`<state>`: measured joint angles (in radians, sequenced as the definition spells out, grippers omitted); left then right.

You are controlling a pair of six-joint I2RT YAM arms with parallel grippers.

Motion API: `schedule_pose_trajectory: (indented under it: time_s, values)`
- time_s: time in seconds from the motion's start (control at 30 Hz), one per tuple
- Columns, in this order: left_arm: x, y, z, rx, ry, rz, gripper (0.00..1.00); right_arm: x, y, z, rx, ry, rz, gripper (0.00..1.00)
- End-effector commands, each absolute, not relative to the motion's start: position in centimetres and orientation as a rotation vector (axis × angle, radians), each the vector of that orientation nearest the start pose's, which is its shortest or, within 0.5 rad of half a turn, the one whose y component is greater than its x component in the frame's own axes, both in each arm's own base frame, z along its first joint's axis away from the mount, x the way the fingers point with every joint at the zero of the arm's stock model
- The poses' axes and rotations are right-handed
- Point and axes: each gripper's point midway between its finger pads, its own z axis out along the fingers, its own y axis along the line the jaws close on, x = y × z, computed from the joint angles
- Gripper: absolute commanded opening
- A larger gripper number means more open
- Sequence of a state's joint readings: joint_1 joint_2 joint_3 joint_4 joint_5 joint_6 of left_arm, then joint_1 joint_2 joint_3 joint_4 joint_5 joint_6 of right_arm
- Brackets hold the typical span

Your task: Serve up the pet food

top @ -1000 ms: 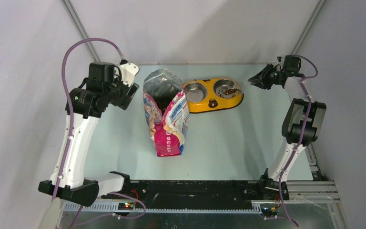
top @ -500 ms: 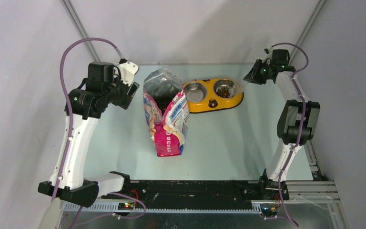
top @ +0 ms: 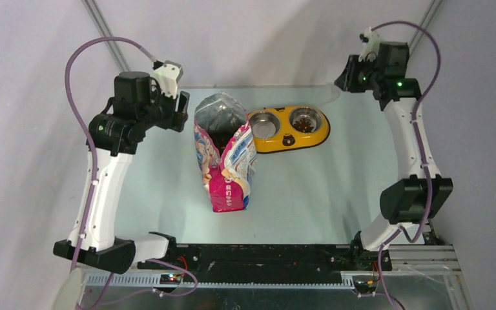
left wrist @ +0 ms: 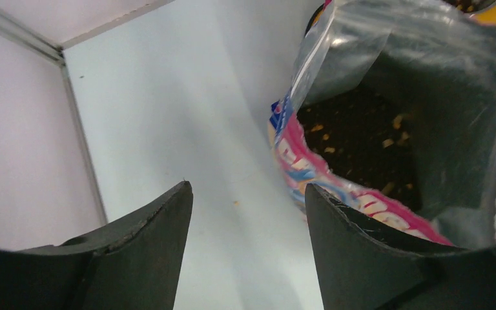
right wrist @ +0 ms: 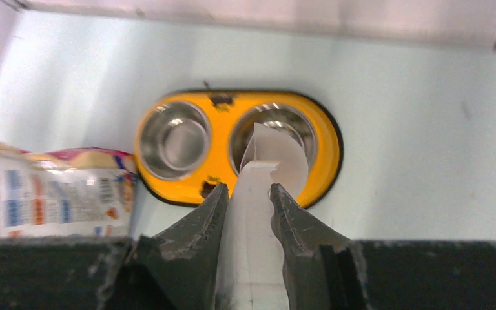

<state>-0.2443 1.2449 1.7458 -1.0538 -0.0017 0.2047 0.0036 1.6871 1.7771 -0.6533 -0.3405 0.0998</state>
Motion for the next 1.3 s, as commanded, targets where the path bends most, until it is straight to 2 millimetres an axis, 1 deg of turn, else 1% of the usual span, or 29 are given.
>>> schedule_pose_trajectory:
  time_s: [0.0,0.07,0.1,0.13,0.2,0.23,0.27,0.3,0.33,0.37,0.4,0.43,0.47,0.5,0.53,0.57,0.6,0.63,0.67,0.7,0.73,0.77,0.8,0.83,0.87,0.9,1.0,1.13,1.27]
  values:
    - [32.2,-9.2,37.9,0.364,2.042,-0.196,0.72,42.8,11.2,41.0,-0.271,1.870,0.568,0.00]
    - [32.9,-9.8,37.4,0.328,2.060,-0.234,0.71,41.2,13.7,43.5,-0.316,1.815,0.677,0.00]
    - [33.3,-10.3,37.0,0.295,2.078,-0.267,0.71,40.3,15.3,44.2,-0.334,1.806,0.740,0.00]
    - [33.6,-10.5,37.1,0.283,2.081,-0.281,0.71,39.5,16.4,45.4,-0.372,1.775,0.791,0.00]
    - [34.3,-11.1,36.6,0.254,2.104,-0.316,0.71,38.0,19.2,46.7,-0.436,1.742,0.898,0.00]
    - [34.8,-11.3,36.0,0.238,2.124,-0.330,0.70,37.1,20.9,47.1,-0.464,1.735,0.953,0.00]
    - [35.1,-11.4,35.9,0.222,2.131,-0.335,0.70,36.6,21.9,47.9,-0.496,1.711,0.985,0.00]
    - [35.8,-11.4,35.1,0.211,2.155,-0.324,0.69,35.7,23.5,48.1,-0.534,1.702,1.023,0.00]
    - [36.5,-11.5,34.4,0.203,2.180,-0.319,0.68,35.5,24.3,48.3,-0.561,1.691,1.036,0.00]
    - [36.6,-11.5,33.9,0.200,2.201,-0.311,0.66,34.7,25.9,48.3,-0.601,1.684,1.062,0.00]
    - [37.1,-11.6,33.2,0.195,2.225,-0.308,0.66,34.8,26.5,48.2,-0.612,1.687,1.061,0.00]
    - [37.1,-11.6,32.7,0.194,2.240,-0.309,0.63,34.2,27.7,48.2,-0.638,1.685,1.079,0.00]
    - [37.2,-11.9,32.1,0.194,2.257,-0.324,0.61,34.0,29.0,47.5,-0.654,1.698,1.092,0.00]
    - [37.2,-12.1,31.7,0.194,2.269,-0.337,0.56,33.8,29.5,47.3,-0.663,1.704,1.098,0.00]
    - [37.1,-12.6,31.5,0.198,2.277,-0.373,0.50,33.5,30.6,46.7,-0.684,1.715,1.110,0.00]
    - [37.0,-12.9,31.4,0.203,2.281,-0.394,0.47,33.4,31.1,46.3,-0.694,1.726,1.112,0.00]
    - [36.9,-13.4,31.2,0.210,2.286,-0.432,0.40,33.0,32.2,45.5,-0.727,1.735,1.117,0.00]
    - [36.8,-13.7,30.9,0.213,2.292,-0.449,0.36,32.9,32.5,44.8,-0.730,1.758,1.102,0.00]
    - [36.7,-14.0,30.9,0.215,2.291,-0.476,0.26,32.7,33.4,44.0,-0.761,1.768,1.095,0.00]
    - [36.7,-14.2,30.8,0.217,2.293,-0.489,0.20,33.0,33.6,42.8,-0.756,1.811,1.077,0.00]
    - [36.7,-14.6,30.9,0.222,2.290,-0.513,0.09,32.9,33.9,42.2,-0.768,1.826,1.068,0.00]
    - [36.7,-14.7,30.9,0.224,2.289,-0.523,0.04,33.3,33.9,41.0,-0.756,1.873,1.036,0.00]
    - [36.7,-15.0,30.8,0.225,2.291,-0.541,0.01,33.4,34.0,40.4,-0.763,1.889,1.013,0.00]
    - [36.8,-15.2,30.8,0.225,2.291,-0.550,0.00,33.9,33.9,39.3,-0.753,1.930,0.977,0.00]
    - [36.8,-15.5,30.8,0.229,2.292,-0.574,0.00,34.1,33.9,38.8,-0.769,1.939,0.948,0.00]
    - [36.7,-15.9,30.8,0.234,2.294,-0.598,0.00,34.7,33.6,37.8,-0.778,1.969,0.899,0.00]
    - [36.4,-17.0,30.8,0.249,2.293,-0.657,0.00,35.4,34.0,36.2,-0.826,2.010,0.820,0.00]
    - [36.1,-18.2,31.0,0.254,2.292,-0.722,0.00,35.8,35.2,34.0,-0.900,2.034,0.741,0.00]
    - [36.0,-18.5,31.0,0.234,2.300,-0.740,0.00,35.7,36.6,31.2,-1.032,2.022,0.663,0.00]
